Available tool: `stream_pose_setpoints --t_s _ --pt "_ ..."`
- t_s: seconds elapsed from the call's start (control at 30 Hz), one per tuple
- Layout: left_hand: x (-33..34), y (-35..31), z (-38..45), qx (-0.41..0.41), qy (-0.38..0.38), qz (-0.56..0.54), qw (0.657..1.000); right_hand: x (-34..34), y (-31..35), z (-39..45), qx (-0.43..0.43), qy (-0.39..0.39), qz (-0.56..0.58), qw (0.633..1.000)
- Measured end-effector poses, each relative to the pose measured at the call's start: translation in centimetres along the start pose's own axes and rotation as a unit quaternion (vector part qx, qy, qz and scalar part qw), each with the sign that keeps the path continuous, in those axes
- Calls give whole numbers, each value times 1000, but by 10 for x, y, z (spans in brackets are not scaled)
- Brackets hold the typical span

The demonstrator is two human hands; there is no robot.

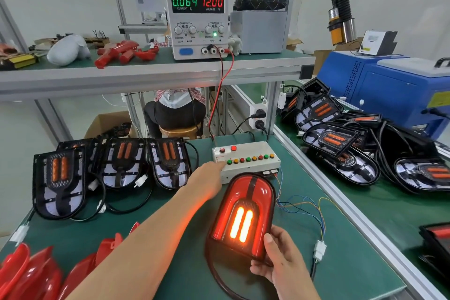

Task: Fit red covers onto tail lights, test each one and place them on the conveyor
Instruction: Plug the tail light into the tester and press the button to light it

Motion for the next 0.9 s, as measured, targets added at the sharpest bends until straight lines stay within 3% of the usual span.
stream_pose_setpoints --t_s 0.3,0.53,0.9 --pt "-13 -10 5 34 -46 15 998 1 2 -2 4 -1 15 1000" --pt "-2 -32 13 57 -1 37 998 0 2 -2 16 -3 22 1000" --pt "1 -34 15 66 6 89 994 -1 3 -1 13 -11 30 999"
Point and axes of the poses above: each hand's wrist, its own z-axis towards the middle knuckle, its own x-axis out of the palm, y = z × x, the point moved 10 cm from there along z, towards the middle knuckle, and after that the axes turned 7 degrees about -y, right-handed, at the moved point
